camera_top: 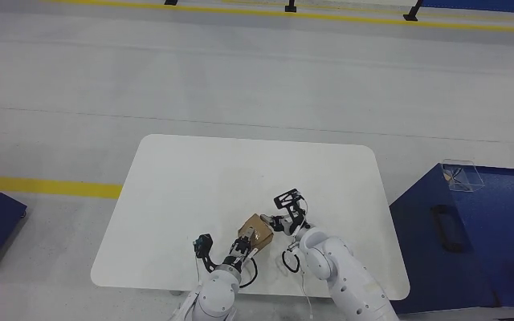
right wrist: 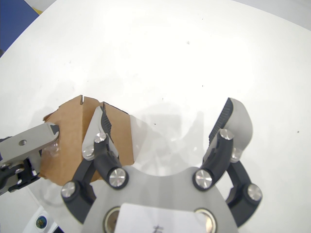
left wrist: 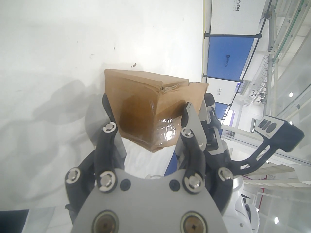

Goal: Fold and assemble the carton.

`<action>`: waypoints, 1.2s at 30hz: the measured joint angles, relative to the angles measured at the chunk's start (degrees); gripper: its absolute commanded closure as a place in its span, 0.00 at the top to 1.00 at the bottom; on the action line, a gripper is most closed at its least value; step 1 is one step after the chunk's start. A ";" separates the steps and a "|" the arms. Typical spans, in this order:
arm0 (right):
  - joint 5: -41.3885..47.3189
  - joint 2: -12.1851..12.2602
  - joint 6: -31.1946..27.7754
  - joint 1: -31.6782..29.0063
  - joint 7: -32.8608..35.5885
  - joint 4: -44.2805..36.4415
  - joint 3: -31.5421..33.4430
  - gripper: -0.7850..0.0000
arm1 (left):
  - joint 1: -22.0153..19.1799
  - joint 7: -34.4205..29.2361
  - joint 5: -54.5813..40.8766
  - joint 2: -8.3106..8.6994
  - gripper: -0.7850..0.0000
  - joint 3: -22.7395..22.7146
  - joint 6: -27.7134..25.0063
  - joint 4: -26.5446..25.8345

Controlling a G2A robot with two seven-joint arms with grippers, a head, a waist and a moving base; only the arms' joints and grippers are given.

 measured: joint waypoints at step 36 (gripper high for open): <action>1.83 -0.36 -2.45 0.41 2.15 0.14 1.38 1.00 | -0.97 0.44 -0.57 -0.74 0.54 0.14 0.24 1.70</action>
